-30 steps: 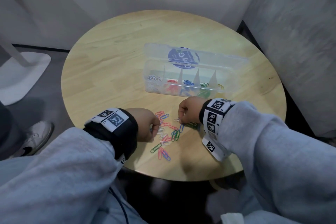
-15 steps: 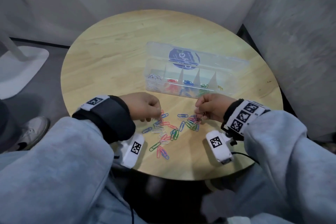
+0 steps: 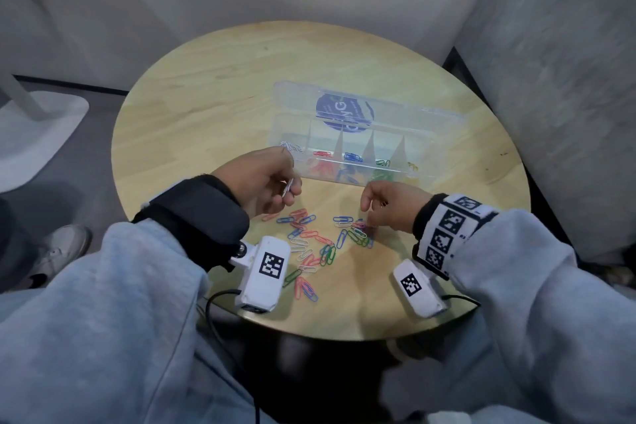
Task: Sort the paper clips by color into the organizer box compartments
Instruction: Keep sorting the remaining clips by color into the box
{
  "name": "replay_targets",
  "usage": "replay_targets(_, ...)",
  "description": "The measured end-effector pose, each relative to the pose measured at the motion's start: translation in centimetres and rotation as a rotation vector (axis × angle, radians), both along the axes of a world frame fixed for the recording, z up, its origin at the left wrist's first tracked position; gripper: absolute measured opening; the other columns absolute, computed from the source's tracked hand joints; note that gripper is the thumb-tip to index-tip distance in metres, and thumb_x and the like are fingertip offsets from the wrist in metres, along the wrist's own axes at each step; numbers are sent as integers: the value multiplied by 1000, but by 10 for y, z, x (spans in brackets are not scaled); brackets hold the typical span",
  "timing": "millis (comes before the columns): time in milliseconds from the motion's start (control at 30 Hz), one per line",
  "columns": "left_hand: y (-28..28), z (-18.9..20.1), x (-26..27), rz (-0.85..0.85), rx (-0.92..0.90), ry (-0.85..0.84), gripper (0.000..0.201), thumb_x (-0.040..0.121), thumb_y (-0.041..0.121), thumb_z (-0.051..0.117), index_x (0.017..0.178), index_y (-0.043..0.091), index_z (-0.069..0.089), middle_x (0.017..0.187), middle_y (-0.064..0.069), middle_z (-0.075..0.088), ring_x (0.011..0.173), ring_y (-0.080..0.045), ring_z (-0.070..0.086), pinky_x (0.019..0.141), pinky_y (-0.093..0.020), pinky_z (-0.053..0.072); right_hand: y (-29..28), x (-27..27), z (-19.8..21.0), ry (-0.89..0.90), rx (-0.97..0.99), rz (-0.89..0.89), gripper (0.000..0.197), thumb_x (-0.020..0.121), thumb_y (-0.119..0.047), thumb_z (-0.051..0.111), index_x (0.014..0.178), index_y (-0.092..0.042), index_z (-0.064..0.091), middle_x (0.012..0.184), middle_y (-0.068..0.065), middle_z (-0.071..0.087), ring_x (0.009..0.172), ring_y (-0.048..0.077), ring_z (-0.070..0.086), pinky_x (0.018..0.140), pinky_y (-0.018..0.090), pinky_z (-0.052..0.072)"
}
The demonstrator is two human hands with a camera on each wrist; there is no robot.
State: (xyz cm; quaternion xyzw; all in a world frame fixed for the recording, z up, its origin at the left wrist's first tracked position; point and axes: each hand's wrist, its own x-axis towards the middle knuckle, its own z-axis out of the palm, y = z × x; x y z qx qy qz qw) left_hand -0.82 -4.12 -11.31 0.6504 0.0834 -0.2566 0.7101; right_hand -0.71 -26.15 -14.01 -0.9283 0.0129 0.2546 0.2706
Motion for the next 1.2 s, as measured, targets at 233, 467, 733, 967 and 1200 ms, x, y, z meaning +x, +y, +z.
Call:
replay_targets(233,-4,-1,2,-3,97,-35,26,90,8,45,67,17,39,46,0,45,36,-9,34,36,-14,19,19,-1,3,-31,-376,276,6,81,-22,64,84,-24,59,70,-12,48,67,8,48,53,19,37)
replay_targets(467,-14,-17,-10,-613,981,-373,9,78,25,66,81,24,58,67,10,50,60,-6,45,53,-21,33,18,-1,-5,31,-340,239,15,76,-12,60,67,-22,54,77,-4,60,76,15,55,69,27,49)
replay_targets(733,-20,-26,-14,-730,1173,-349,26,71,33,73,87,25,54,72,9,51,75,-17,51,59,-24,35,4,7,-4,125,261,-219,27,82,8,50,64,-11,48,55,5,58,49,17,53,47,24,47)
replay_targets(967,-29,-30,-18,-737,1273,-374,31,77,32,70,100,14,61,103,-4,65,97,-25,60,69,-25,37,0,11,-7,200,387,-279,27,85,13,47,75,-9,57,57,10,51,50,18,47,37,18,41)
replay_targets(1200,-29,-33,-17,-728,1271,-343,16,77,24,70,90,20,61,98,-3,66,92,-24,59,68,-23,36,6,11,-6,275,480,-402,30,91,9,31,72,-5,49,61,11,43,45,16,50,33,16,39)
